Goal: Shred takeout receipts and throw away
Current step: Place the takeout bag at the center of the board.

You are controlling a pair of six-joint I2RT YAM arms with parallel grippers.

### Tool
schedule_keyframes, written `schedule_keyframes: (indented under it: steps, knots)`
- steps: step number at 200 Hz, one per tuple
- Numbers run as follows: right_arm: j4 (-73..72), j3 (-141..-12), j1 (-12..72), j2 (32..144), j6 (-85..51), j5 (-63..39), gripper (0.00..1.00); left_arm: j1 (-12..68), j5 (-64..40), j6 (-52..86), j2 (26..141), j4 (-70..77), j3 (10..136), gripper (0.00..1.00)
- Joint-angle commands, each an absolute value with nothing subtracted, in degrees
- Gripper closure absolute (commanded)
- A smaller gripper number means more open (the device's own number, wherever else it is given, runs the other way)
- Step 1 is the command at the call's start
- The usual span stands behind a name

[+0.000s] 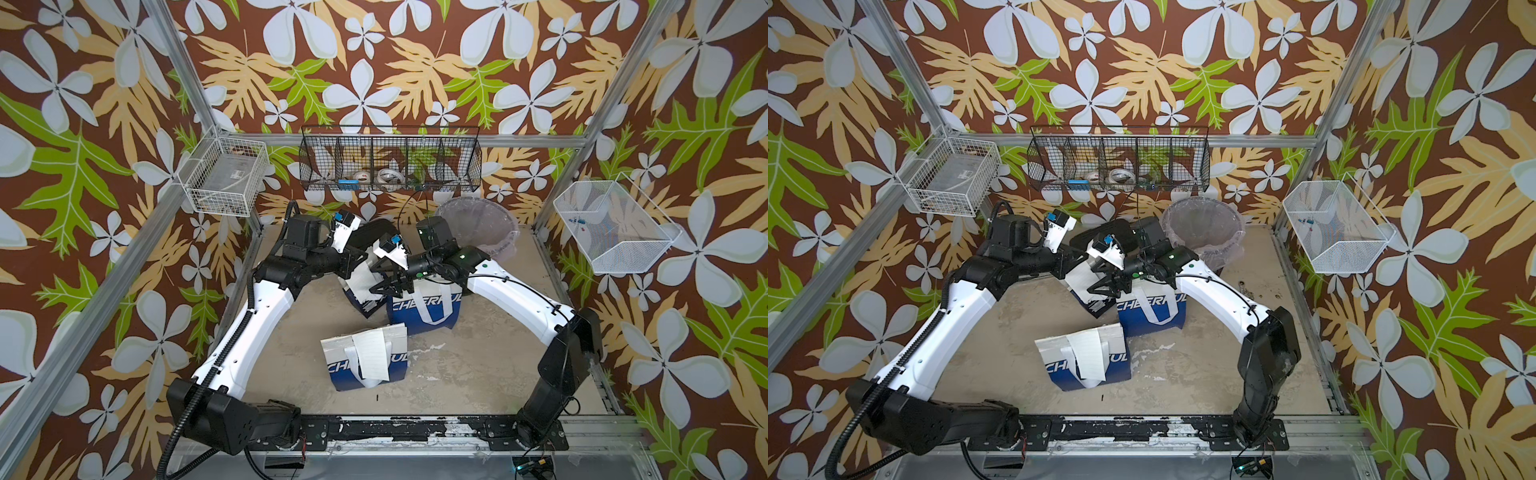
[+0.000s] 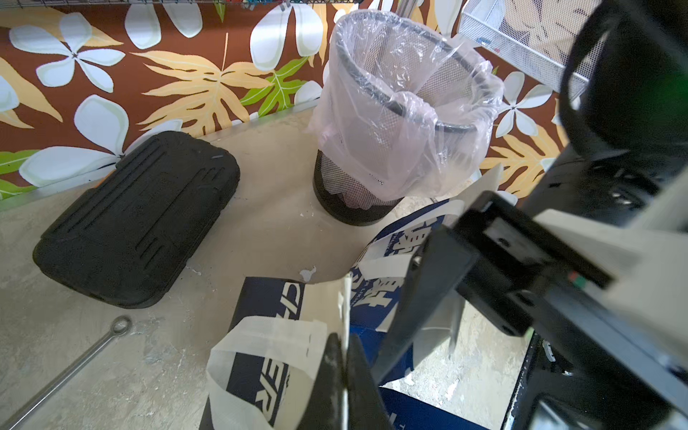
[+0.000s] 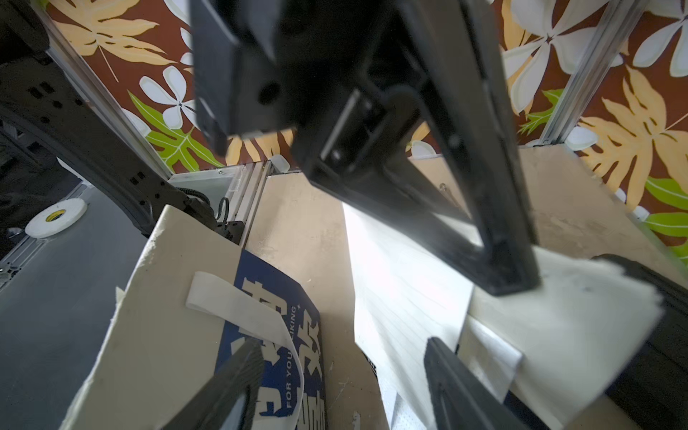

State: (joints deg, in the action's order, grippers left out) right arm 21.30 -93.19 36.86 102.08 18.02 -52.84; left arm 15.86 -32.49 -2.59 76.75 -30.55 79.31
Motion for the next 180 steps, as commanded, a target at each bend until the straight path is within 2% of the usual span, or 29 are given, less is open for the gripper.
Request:
schedule_keyframes:
  steps: [1,57,108,146,180]
  knots:
    - [23.20,-95.08,36.91,104.15,17.64,-53.32,0.29,15.45,-36.71,-1.78,76.52,-28.27,79.10,1.00]
    - [26.06,-99.68,36.50,108.10,19.80,-49.10,0.28,15.20,-37.06,-2.68,76.89,-29.34,79.45,1.00]
    - [26.83,-99.70,34.98,107.76,21.05,-49.63,0.28,15.09,-36.85,-3.12,77.12,-30.15,80.06,1.00]
    - [28.90,-101.44,35.46,108.68,23.42,-62.06,0.29,15.11,-37.73,-2.46,78.35,-29.65,80.72,1.00]
    - [29.46,-102.25,35.51,109.29,23.56,-65.64,0.34,15.11,-38.69,-1.80,79.16,-29.27,81.05,1.00]
